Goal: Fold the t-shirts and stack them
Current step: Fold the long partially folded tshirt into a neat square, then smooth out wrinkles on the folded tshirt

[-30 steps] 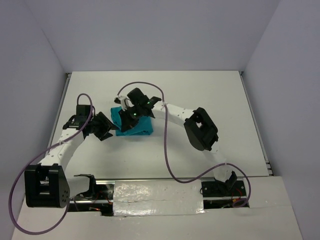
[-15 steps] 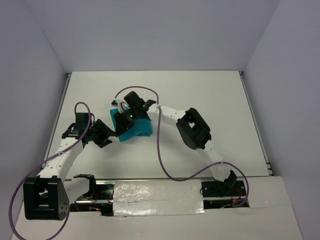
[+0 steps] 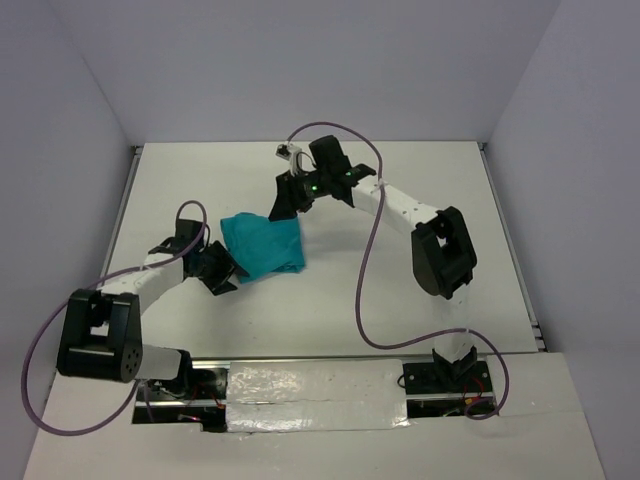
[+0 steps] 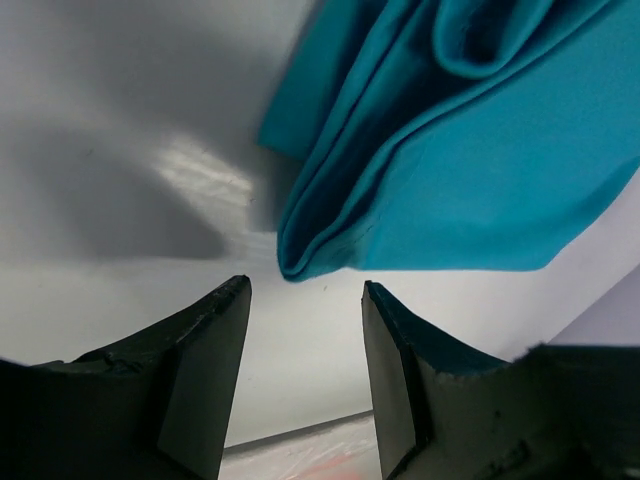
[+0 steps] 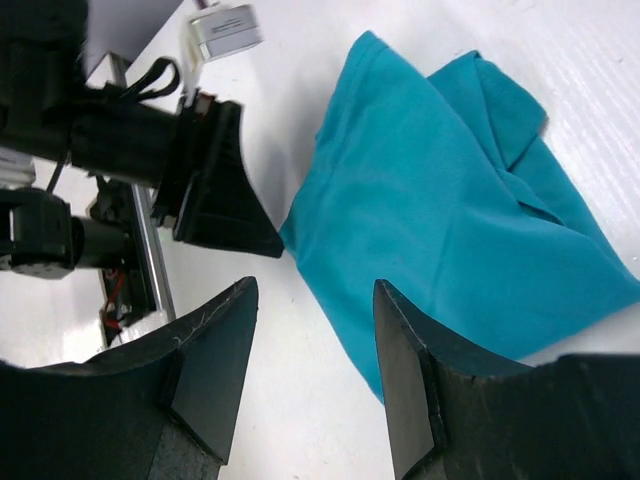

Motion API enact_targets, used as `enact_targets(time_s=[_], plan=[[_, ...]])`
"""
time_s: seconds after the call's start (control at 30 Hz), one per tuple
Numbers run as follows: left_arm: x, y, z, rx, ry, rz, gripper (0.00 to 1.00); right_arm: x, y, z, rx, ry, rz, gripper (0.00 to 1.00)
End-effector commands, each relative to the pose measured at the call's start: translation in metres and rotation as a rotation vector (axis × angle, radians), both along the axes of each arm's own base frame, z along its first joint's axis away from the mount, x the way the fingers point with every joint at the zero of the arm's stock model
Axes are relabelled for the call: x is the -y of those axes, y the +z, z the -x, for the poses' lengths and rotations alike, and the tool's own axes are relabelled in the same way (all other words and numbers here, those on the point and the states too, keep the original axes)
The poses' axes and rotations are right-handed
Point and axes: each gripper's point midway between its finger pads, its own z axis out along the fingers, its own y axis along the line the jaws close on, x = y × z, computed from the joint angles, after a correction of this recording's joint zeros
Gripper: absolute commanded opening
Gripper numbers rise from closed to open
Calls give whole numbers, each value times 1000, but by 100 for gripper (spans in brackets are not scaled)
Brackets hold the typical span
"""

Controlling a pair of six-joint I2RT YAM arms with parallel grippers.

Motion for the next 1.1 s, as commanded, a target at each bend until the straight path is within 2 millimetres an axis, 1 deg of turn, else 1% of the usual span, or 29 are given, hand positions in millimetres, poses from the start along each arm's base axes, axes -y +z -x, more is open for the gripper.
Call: enact_targets(time_s=[0.0, 0.03, 0.13, 0.17, 0.23, 0.27, 0.3, 0.37, 0.43, 0.53, 0.57, 0.63, 0.67, 0.7, 0.73, 0.77, 0.8, 0.83, 0.87, 0.93, 0.97, 1.0, 1.03, 1.07], plan=[[1, 13, -32, 95, -34, -40, 61, 1, 0, 18, 39, 56, 14, 58], [1, 7, -31, 75, -38, -47, 61, 3, -3, 18, 43, 53, 25, 58], [0, 2, -31, 69, -42, -61, 61, 14, -20, 16, 50, 61, 90, 58], [0, 2, -32, 70, -43, -65, 60, 20, -29, 20, 49, 79, 115, 58], [-2, 0, -32, 68, -36, -75, 60, 32, -34, 23, 77, 102, 141, 59], [-1, -1, -32, 67, -35, -73, 59, 38, -44, 28, 71, 107, 163, 59], [-2, -5, -33, 64, -34, -79, 59, 41, -38, 30, 97, 108, 164, 60], [-1, -9, -32, 53, -32, -84, 58, 52, -43, 35, 118, 108, 190, 60], [0, -13, -33, 53, -32, -86, 56, 57, -45, 38, 132, 105, 207, 60], [0, -16, -34, 47, -32, -100, 55, 64, -52, 46, 105, 80, 227, 60], [-1, -16, -34, 49, -36, -104, 55, 71, -58, 50, 93, 58, 250, 61], [-2, -18, -34, 48, -39, -114, 50, 74, -62, 50, 80, 17, 253, 61], [-2, -19, -34, 48, -39, -114, 48, 80, -70, 58, 62, 5, 267, 61], [-2, -19, -34, 49, -41, -114, 42, 82, -72, 60, 59, -3, 264, 61], [-2, -19, -36, 57, -43, -112, 37, 85, -81, 65, 35, -18, 267, 61], [-1, -19, -36, 58, -44, -109, 33, 88, -83, 66, 38, -32, 275, 61], [-1, -18, -37, 61, -43, -107, 27, 90, -87, 66, 35, -44, 286, 61], [0, -17, -38, 66, -42, -104, 23, 91, -90, 65, 32, -62, 295, 61], [0, -12, -40, 78, -42, -102, 17, 95, -97, 65, 24, -75, 313, 61], [1, -6, -42, 93, -44, -102, 14, 94, -99, 65, 6, -100, 305, 60], [1, 1, -45, 107, -46, -100, 13, 92, -98, 67, 1, -105, 300, 60], [1, 5, -46, 117, -47, -98, 12, 85, -98, 68, 2, -103, 293, 60], [2, 12, -50, 133, -50, -97, 12, 81, -100, 68, -24, -127, 294, 59], [3, 16, -50, 137, -52, -91, 12, 78, -102, 67, -38, -142, 300, 59]])
